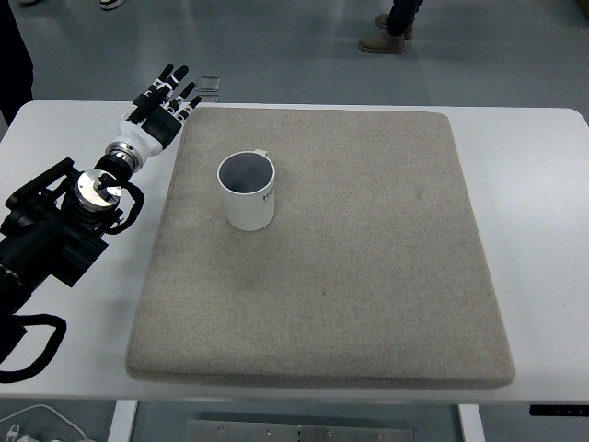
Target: Flip white cup upright
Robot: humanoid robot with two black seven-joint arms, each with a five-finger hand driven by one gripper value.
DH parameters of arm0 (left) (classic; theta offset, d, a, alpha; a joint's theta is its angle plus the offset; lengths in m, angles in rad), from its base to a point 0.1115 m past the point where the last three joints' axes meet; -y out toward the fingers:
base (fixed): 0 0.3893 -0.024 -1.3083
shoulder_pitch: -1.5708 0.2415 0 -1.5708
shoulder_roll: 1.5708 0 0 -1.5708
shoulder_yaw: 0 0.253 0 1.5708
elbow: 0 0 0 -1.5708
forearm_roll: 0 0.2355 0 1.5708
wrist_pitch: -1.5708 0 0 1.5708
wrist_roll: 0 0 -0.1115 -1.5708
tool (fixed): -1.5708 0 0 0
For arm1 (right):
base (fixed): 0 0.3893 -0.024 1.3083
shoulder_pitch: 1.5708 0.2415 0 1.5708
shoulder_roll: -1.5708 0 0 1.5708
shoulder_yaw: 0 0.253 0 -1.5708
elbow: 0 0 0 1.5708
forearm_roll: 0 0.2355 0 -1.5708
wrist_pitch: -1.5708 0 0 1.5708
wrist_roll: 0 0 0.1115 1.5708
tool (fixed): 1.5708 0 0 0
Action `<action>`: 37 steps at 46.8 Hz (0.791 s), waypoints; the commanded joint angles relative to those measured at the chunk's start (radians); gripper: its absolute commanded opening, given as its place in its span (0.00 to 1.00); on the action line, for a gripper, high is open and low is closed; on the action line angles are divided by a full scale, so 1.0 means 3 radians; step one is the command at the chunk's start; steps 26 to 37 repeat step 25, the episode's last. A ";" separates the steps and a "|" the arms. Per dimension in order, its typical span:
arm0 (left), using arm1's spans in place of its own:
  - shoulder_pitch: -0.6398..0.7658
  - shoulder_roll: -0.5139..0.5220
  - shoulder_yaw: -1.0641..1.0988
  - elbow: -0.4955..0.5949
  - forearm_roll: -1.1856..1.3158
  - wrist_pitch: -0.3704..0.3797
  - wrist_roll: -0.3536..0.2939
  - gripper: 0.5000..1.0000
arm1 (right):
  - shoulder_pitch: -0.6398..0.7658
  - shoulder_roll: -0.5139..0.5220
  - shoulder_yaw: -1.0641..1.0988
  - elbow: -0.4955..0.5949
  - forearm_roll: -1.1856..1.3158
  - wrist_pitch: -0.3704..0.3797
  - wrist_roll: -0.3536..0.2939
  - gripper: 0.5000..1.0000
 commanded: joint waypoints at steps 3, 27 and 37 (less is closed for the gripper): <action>0.0000 -0.0019 -0.0060 -0.0013 -0.0032 -0.0010 0.0009 0.99 | 0.0000 0.0000 0.0001 0.0000 0.0006 0.0004 0.0000 0.86; -0.0071 -0.0024 -0.0065 -0.0018 -0.0027 -0.0015 0.0004 0.99 | 0.0000 0.0000 0.0001 0.0000 0.0001 -0.0001 0.0005 0.86; -0.0071 -0.0024 -0.0065 -0.0018 -0.0027 -0.0015 0.0004 0.99 | 0.0000 0.0000 0.0001 0.0000 0.0001 -0.0001 0.0005 0.86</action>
